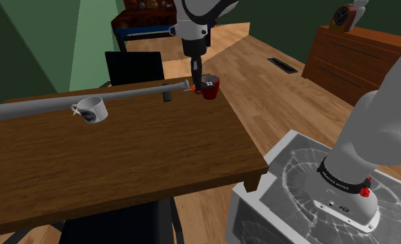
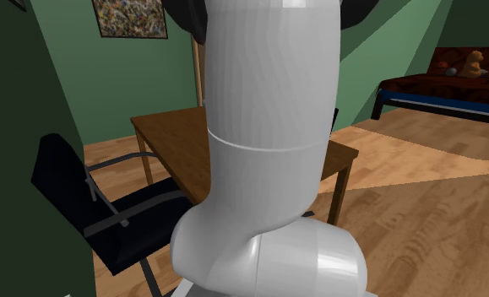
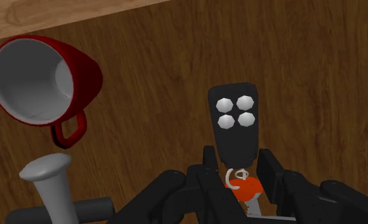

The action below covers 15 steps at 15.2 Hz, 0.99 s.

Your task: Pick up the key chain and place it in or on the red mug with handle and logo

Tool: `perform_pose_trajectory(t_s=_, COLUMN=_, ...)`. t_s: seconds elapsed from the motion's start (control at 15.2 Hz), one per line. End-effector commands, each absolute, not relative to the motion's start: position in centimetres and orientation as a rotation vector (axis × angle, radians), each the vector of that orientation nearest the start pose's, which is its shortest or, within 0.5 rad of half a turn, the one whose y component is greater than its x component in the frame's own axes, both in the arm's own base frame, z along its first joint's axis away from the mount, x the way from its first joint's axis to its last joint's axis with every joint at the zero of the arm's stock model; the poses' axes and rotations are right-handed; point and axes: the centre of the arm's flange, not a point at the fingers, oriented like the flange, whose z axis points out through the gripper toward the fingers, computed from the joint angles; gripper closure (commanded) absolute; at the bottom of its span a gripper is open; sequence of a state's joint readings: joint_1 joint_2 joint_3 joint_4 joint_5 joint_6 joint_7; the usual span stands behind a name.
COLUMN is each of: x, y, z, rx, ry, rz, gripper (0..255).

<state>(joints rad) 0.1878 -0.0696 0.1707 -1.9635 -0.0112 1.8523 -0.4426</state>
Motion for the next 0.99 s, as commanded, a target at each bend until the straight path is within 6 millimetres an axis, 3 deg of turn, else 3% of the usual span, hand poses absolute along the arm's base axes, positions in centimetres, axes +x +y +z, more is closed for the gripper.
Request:
perform_pose_trajectory(t_s=0.0, x=50.8, y=17.8, z=50.4, rx=-2.910, ry=-1.236, rz=0.070, gripper=255)
perform_pose_trajectory(t_s=0.92, x=61.5, y=2.7, z=50.9, rx=-2.910, ry=-1.236, rz=0.070, gripper=255)
